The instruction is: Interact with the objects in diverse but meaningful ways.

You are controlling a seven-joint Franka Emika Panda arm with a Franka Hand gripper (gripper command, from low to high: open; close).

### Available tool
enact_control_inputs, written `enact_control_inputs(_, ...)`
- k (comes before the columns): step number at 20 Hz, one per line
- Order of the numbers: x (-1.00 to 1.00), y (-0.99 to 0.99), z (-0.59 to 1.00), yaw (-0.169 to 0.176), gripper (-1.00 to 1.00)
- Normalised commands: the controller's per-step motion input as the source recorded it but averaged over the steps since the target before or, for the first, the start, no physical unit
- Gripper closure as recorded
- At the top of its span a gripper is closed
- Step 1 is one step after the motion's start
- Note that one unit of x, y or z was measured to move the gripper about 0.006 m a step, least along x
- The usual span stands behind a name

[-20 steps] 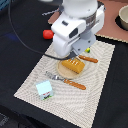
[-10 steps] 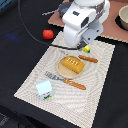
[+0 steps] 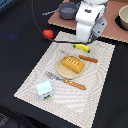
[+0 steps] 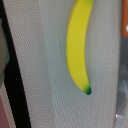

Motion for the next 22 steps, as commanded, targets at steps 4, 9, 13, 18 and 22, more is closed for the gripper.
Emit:
enact_control_inputs(4, -0.08, 0.21, -0.28, 0.067, -1.00)
enact_control_inputs(9, -0.12, 0.06, -0.18, 0.033, -1.00)
enact_control_inputs(13, -0.13, 0.09, -0.30, 0.029, -1.00)
enact_control_inputs(18, -0.17, 0.09, -0.34, 0.034, -1.00)
enact_control_inputs(22, -0.19, 0.16, -0.42, 0.044, -1.00)
